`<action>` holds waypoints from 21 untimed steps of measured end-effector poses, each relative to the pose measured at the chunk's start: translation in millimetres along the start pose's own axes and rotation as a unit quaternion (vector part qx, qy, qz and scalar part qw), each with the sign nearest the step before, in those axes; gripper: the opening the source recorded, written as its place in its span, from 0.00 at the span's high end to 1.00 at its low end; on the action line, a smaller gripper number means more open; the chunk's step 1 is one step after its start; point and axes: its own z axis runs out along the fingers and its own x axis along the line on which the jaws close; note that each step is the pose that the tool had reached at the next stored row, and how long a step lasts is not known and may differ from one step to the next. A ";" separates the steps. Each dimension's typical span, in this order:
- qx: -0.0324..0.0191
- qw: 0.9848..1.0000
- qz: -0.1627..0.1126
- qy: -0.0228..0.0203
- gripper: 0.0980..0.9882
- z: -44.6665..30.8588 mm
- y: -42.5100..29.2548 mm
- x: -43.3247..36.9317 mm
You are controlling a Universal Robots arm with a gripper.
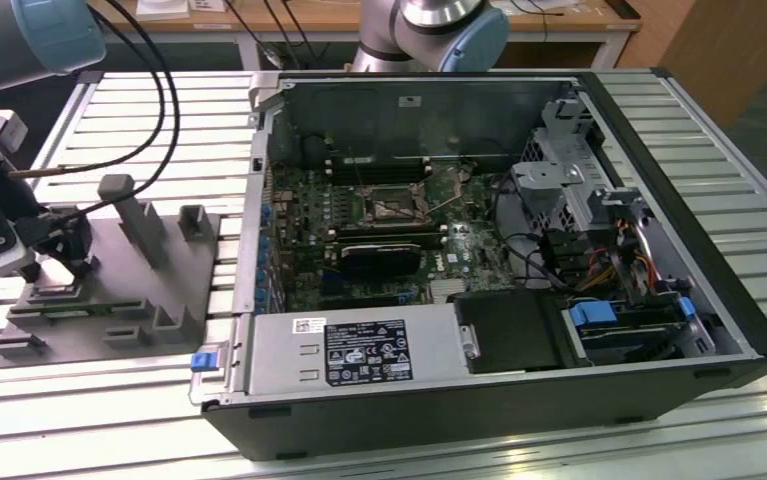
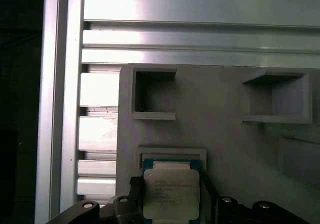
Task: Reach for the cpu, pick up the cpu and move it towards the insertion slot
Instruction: 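Pick up the cpu and move it towards the insertion slot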
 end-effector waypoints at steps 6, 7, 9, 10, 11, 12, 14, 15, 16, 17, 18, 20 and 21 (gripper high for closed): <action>0.000 1.000 0.000 0.000 0.50 -8.1 0.3 0.0; 0.000 1.000 0.000 0.000 0.50 -9.6 0.4 0.0; 0.000 1.000 0.000 0.000 0.50 -12.5 0.5 0.0; 0.000 1.000 0.000 0.000 0.50 -13.9 0.5 0.0; 0.000 1.000 0.000 0.000 0.50 -15.3 0.6 0.0; 0.000 1.000 0.000 0.000 0.50 -16.9 0.7 0.0; 0.000 1.000 0.000 0.000 0.50 -20.2 0.8 0.0; 0.000 1.000 0.000 0.000 0.50 -21.8 0.8 0.0; 0.000 1.000 0.000 0.000 0.50 -23.5 0.9 0.0; 0.000 1.000 0.000 0.000 0.50 -25.1 1.0 0.0; 0.000 1.000 0.000 0.000 0.50 -26.9 1.0 0.0; 0.000 1.000 0.000 0.000 0.50 -30.5 1.2 0.0; 0.000 1.000 0.000 0.000 0.50 -32.5 1.2 0.0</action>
